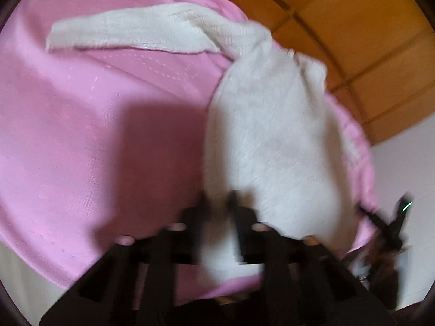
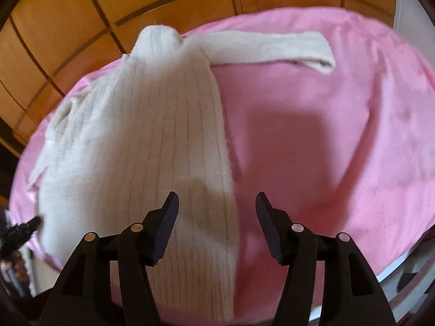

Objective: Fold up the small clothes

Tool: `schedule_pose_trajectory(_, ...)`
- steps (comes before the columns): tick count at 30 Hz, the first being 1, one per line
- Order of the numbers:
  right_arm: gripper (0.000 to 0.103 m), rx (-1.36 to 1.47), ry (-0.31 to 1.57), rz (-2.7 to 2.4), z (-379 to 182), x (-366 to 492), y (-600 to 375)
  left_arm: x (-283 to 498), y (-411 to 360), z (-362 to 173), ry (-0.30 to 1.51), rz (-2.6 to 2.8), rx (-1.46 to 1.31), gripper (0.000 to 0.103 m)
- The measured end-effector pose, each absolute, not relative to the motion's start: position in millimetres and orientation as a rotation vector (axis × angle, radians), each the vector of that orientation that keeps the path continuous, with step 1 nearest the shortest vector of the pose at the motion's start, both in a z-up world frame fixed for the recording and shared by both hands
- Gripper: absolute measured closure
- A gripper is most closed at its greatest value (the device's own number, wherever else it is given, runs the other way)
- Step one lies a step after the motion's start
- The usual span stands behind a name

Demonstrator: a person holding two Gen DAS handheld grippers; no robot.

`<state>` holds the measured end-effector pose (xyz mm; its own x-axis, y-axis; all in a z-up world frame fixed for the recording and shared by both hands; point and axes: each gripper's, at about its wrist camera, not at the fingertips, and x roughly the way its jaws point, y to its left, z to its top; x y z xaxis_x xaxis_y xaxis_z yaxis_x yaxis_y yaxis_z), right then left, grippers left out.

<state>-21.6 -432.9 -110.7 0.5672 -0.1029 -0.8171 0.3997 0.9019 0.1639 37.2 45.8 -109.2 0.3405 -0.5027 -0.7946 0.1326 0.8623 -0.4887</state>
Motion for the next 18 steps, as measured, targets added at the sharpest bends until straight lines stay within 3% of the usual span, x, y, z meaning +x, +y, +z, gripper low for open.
schedule_pose_trajectory(1,0.045,0.348,0.907,-0.289,-108.1,-18.7,-426.2,35.5,49.9,-107.6,1.137,-0.43,-0.385,0.09)
schedule_pose_trajectory(4,0.045,0.329,0.888,-0.209,-104.9,-4.1,-401.3,36.3,84.1,-92.8,1.043,-0.335,-0.486,0.041)
schedule_pose_trajectory(10,0.045,0.232,0.909,-0.037,-110.8,41.5,-335.2,64.6,161.3,-76.5,0.931,-0.071,-0.531,0.039)
schedule_pose_trajectory(18,0.044,0.167,0.964,0.077,-135.6,69.7,-275.6,124.8,216.1,-97.5,0.951,0.016,-0.681,0.039)
